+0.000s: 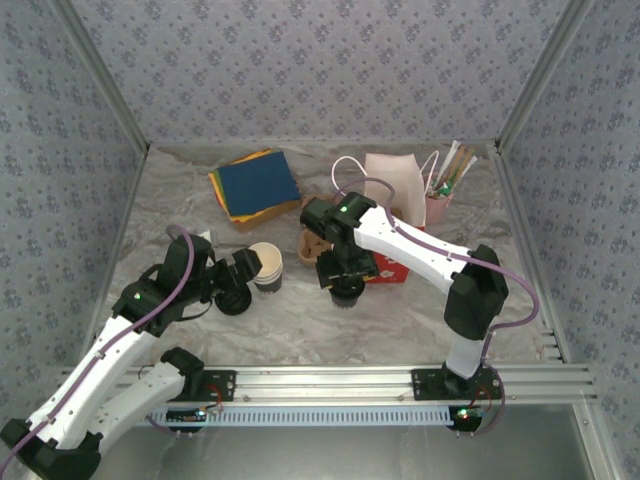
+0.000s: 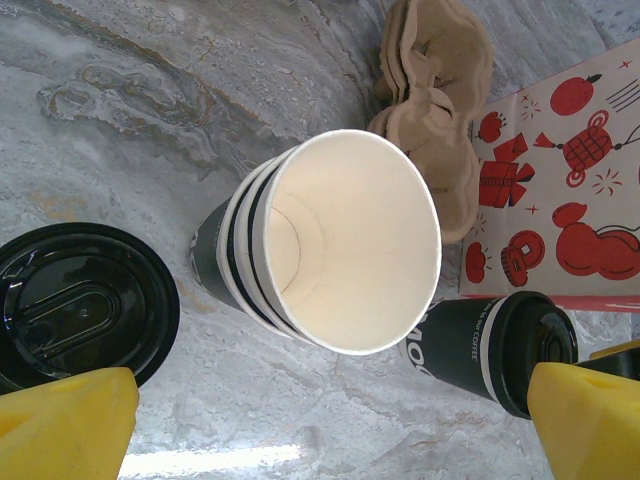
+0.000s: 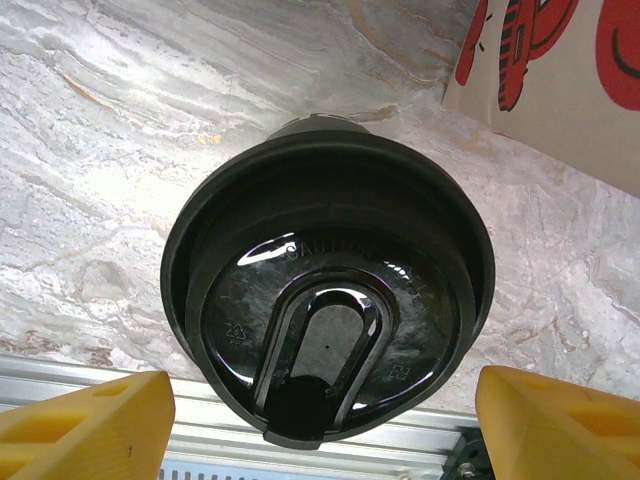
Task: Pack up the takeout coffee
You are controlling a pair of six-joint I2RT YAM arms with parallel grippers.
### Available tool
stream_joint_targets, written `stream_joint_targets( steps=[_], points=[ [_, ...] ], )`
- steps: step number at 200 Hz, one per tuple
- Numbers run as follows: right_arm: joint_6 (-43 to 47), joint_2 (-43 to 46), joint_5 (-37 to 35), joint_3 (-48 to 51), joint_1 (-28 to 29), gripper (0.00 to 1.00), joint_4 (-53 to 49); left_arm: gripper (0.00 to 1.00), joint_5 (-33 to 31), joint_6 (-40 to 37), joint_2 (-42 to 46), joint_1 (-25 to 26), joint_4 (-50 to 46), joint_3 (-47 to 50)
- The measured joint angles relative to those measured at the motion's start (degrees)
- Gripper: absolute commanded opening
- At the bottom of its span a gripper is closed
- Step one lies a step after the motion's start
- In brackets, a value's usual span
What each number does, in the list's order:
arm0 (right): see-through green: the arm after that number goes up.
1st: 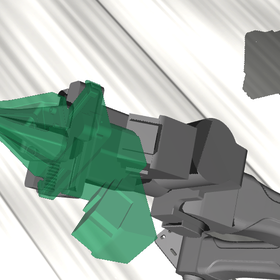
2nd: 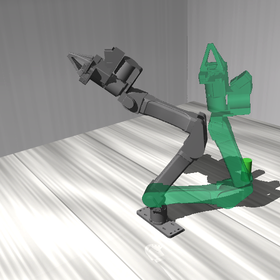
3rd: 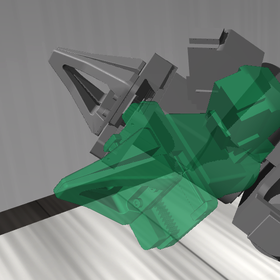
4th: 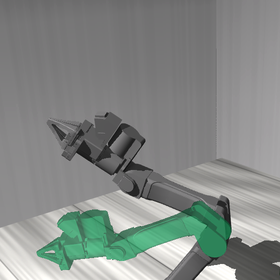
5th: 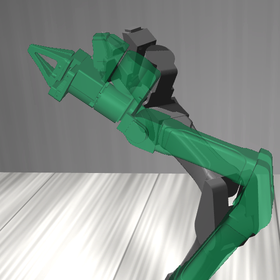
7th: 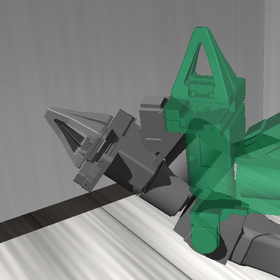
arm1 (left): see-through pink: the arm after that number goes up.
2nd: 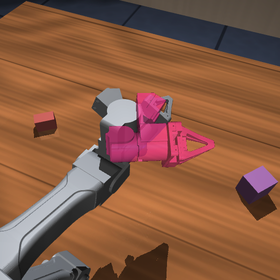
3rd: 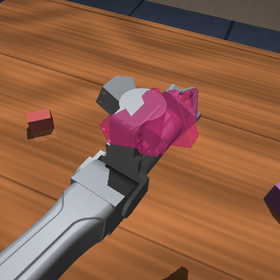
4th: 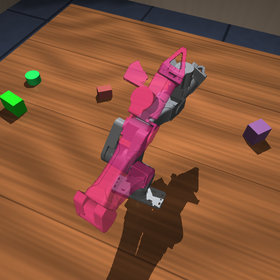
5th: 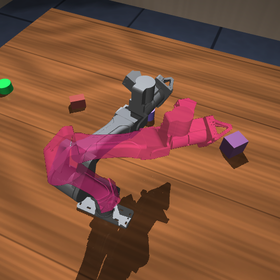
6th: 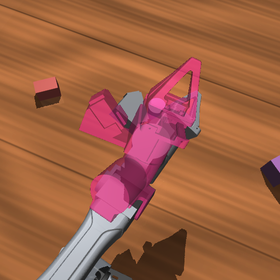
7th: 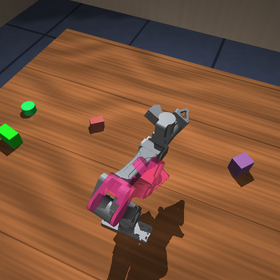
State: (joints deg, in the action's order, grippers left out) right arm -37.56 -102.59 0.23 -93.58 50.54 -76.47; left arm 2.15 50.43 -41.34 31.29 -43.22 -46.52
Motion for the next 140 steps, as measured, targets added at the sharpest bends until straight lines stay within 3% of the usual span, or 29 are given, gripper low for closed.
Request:
stream_joint_targets(
  steps=[140],
  points=[
    [0.09, -0.74, 0.02, 0.24, -0.72, 0.81, 0.44, 1.0, 1.07, -0.04, -0.35, 0.02, 0.76, 0.0]
  ],
)
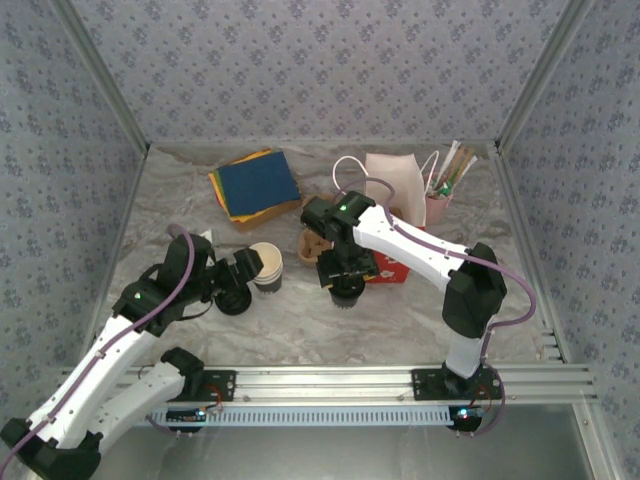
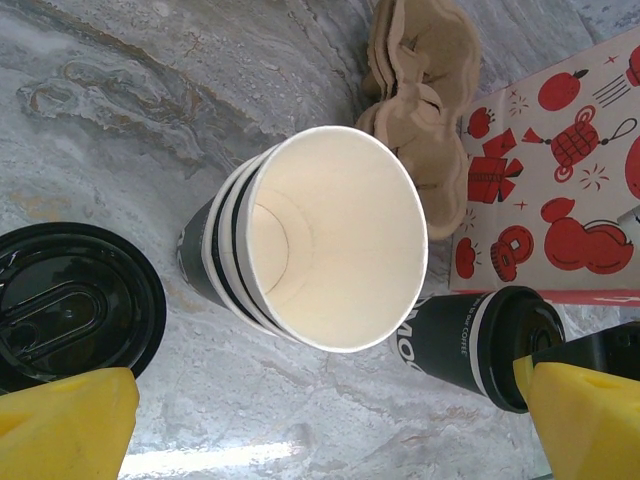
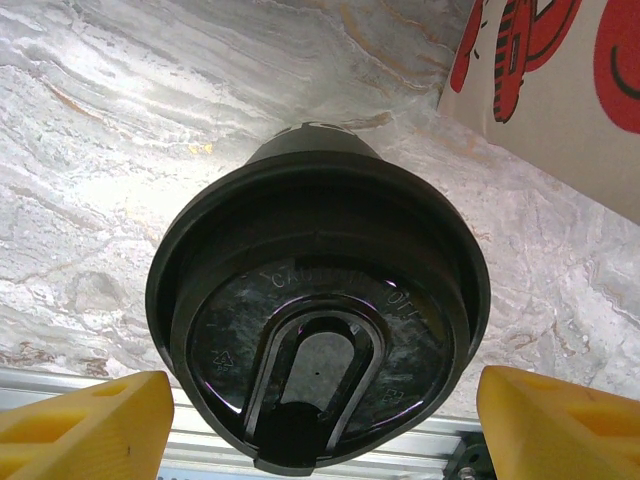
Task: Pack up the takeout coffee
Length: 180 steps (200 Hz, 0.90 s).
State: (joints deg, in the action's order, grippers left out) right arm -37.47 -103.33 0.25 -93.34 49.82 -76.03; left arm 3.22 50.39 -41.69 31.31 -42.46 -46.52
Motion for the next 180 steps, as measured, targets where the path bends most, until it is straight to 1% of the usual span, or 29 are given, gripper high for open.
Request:
stream_joint_targets(
  steps=[118, 180],
  points=[
    [0.66, -1.05, 0.0, 0.9, 0.02, 0.77, 1.16, 1.0, 0.0, -0.02, -0.46, 0.0, 0.28, 0.0],
    [0.66, -1.05, 0.0, 0.9, 0.02, 0.79, 1.07, 1.0, 0.0, 0.0, -0.46, 0.0, 0.28, 0.0]
  ],
)
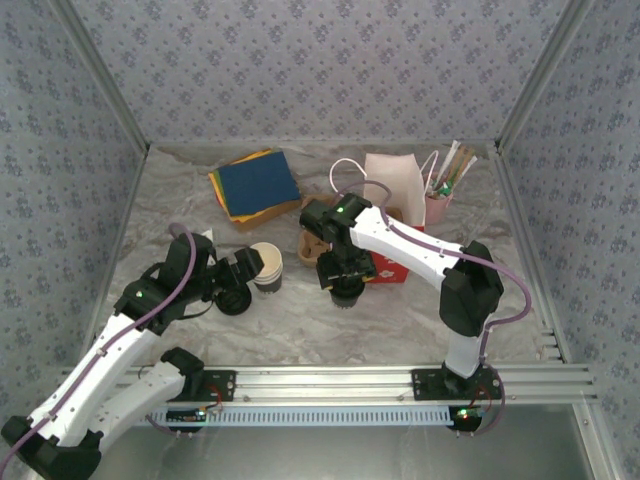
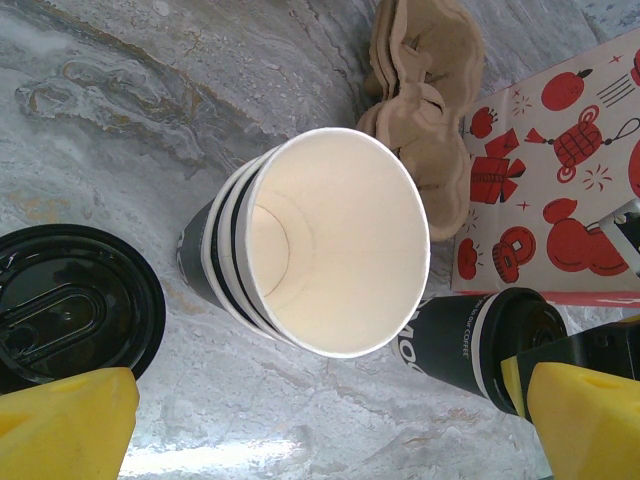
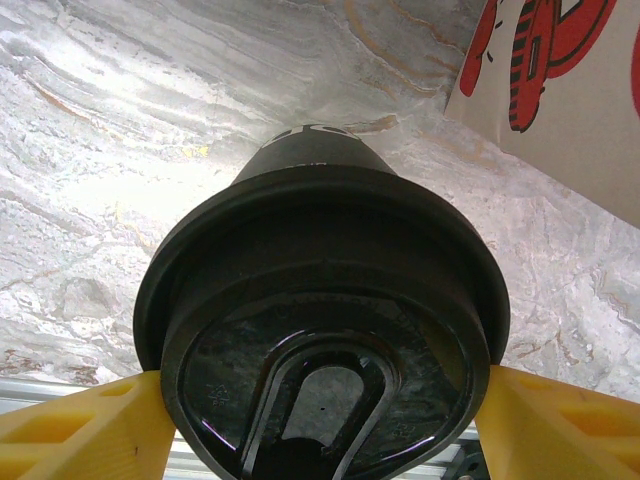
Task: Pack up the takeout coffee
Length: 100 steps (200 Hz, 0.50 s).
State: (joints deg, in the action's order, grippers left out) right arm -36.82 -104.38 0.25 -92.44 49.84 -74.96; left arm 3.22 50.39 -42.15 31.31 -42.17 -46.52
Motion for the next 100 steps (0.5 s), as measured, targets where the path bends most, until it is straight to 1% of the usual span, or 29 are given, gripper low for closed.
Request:
stream_joint_targets(
  steps=[100],
  points=[
    [0.0, 0.0, -0.02, -0.63, 0.0, 0.8, -0.7, 1.0, 0.0, 0.0, 0.0, 0.0, 0.0, 0.0]
  ],
)
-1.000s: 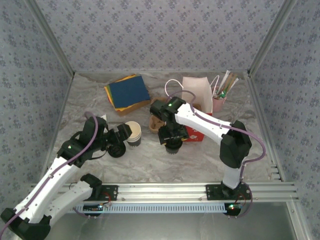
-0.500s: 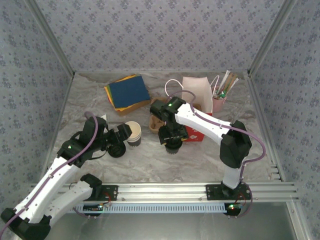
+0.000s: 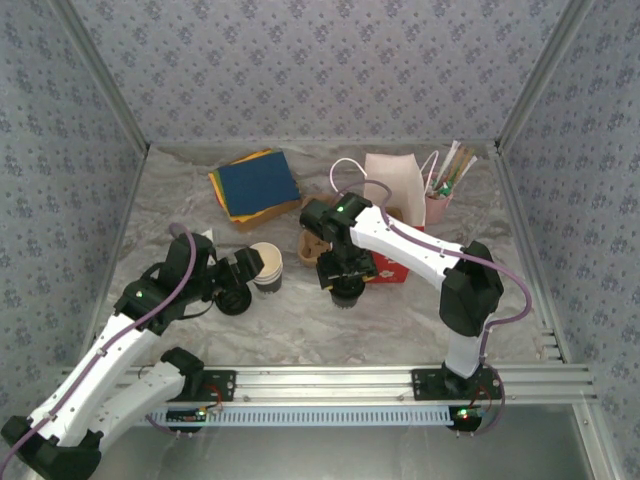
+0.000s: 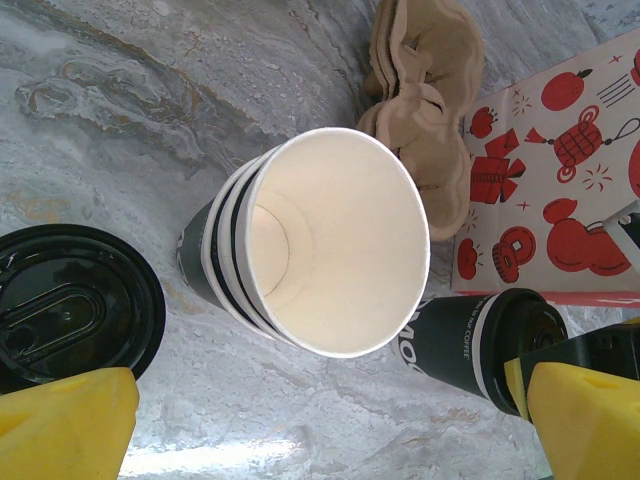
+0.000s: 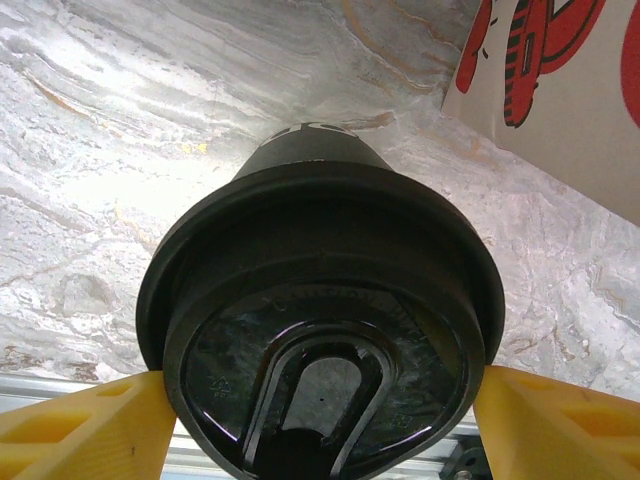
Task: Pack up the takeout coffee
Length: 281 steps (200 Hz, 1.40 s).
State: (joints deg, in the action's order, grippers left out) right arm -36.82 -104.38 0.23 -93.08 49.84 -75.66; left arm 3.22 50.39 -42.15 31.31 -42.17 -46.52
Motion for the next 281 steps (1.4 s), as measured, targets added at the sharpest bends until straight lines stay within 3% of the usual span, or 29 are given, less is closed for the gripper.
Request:
stream_joint_targets(
  steps=[231, 281],
  points=[
    [0.0, 0.0, 0.02, 0.22, 0.0, 0.78, 0.31, 1.0, 0.2, 0.0, 0.11, 0.0, 0.0, 0.0],
    [0.17, 0.02, 0.02, 0.42, 0.0, 0.7, 0.5, 1.0, 0.2, 0.0, 0.15, 0.0, 0.0, 0.0]
  ],
)
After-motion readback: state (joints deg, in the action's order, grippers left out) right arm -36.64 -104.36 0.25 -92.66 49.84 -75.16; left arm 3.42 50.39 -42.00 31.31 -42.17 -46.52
